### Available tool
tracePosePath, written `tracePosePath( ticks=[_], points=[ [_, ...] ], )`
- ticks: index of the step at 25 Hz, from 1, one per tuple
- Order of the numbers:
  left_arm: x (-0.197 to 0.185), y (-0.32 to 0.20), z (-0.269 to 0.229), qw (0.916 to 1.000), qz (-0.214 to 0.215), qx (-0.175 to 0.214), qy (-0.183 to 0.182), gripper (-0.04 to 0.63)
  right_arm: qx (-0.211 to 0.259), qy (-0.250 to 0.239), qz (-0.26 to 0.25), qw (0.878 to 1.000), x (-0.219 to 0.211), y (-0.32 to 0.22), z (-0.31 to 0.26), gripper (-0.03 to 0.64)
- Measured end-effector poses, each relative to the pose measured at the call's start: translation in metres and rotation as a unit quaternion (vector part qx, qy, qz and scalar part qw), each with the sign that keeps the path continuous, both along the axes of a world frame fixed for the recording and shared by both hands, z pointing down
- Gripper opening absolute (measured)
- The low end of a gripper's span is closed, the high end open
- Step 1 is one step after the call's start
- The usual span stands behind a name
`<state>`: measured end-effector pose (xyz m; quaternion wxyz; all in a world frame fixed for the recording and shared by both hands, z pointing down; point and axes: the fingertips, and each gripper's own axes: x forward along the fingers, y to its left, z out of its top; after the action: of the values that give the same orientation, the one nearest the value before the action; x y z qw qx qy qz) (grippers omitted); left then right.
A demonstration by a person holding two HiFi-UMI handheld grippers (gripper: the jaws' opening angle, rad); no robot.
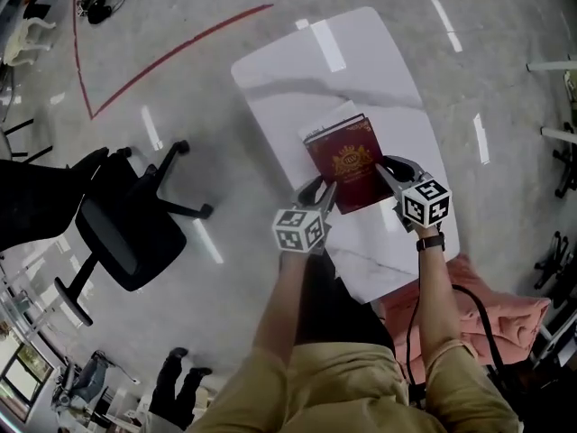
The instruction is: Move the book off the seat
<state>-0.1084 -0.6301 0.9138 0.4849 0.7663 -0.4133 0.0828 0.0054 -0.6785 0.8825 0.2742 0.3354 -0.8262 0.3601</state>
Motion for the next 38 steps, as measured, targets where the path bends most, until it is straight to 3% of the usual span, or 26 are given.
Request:
tracePosePath(
  ticks=[4, 8, 11, 14, 19, 24, 30, 38],
  points=[
    [0.005, -0.013, 0.055, 0.9992, -0.013, -0.037, -0.012, 0.155, -0.012, 0.026, 0.0, 1.0, 0.002, -0.022, 0.055, 0.081],
    [0.002, -0.015, 0.09, 0.9971, -0.008, -0.057, -0.05, 0.159, -0.033, 0.059, 0.018, 0.998, 0.001, -0.024, 0.105, 0.084],
    [0.0, -0.017, 0.097, 0.996, 0.01, -0.061, -0.065, 0.164, -0.038, 0.066, 0.068, 0.995, 0.003, -0.029, 0.118, 0.088],
    [-0.002, -0.022, 0.075, 0.9957, 0.031, -0.039, -0.078, 0.167, -0.019, 0.079, 0.092, 0.992, 0.01, -0.031, 0.099, 0.115],
    [-0.009, -0.015, -0.008, 0.9951, 0.037, 0.009, -0.092, 0.183, 0.025, 0.064, 0.097, 0.993, 0.009, -0.015, 0.015, 0.138],
    [-0.007, -0.015, -0.133, 0.988, 0.035, 0.111, -0.101, 0.178, 0.119, 0.023, 0.109, 0.987, -0.006, 0.0, -0.108, 0.111],
    [0.015, 0.049, -0.295, 0.9626, 0.06, 0.231, -0.127, 0.127, 0.228, -0.017, 0.139, 0.963, 0.003, 0.082, -0.273, 0.083],
    [0.074, 0.148, -0.459, 0.9226, 0.066, 0.36, -0.122, 0.051, 0.375, 0.011, 0.174, 0.911, 0.061, 0.199, -0.443, 0.006]
  ],
)
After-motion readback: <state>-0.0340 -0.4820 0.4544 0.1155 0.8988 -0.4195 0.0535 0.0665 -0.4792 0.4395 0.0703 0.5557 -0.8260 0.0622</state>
